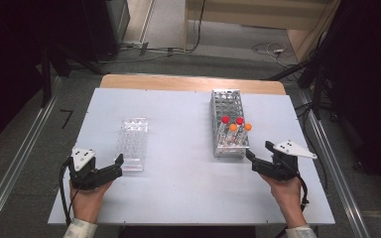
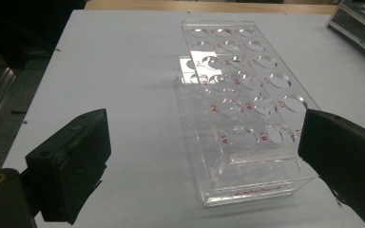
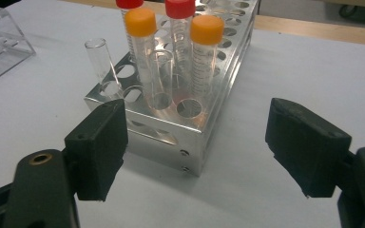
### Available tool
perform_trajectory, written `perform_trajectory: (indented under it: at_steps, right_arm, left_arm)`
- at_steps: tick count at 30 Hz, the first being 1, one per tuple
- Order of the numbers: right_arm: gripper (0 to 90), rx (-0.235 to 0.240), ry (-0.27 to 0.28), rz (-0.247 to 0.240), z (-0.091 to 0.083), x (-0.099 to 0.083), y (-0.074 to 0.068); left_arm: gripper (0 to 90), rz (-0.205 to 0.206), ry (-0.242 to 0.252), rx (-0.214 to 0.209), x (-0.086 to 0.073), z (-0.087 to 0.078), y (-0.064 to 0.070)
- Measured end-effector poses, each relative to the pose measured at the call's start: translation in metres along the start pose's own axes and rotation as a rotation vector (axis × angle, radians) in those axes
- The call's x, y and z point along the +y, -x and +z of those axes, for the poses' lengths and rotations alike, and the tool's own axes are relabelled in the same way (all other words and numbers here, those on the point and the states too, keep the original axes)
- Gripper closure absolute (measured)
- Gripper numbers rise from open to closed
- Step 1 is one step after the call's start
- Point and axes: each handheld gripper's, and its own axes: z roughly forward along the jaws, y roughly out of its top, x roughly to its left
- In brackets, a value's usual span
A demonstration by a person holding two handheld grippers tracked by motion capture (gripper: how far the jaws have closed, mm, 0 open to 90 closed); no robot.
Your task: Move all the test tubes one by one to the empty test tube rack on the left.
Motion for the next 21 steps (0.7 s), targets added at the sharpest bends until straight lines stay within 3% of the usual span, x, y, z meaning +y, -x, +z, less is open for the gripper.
perform_trajectory:
  at_steps: [5,15,21]
  right_arm:
    - [22.2,0.005,-0.011,-0.005,0.007,0.001,-0.004]
    - [38.5,0.017,-0.011,-0.024,0.023,0.005,-0.010]
    - [52.9,0.016,-0.009,-0.028,0.033,0.005,-0.013]
  left_arm:
    - [3.9,-0.002,0.002,-0.002,0.000,0.000,0.000]
    - [3.9,-0.001,0.009,-0.005,0.000,-0.001,0.000]
    - [3.9,0.000,0.008,-0.002,0.000,-0.001,0.000]
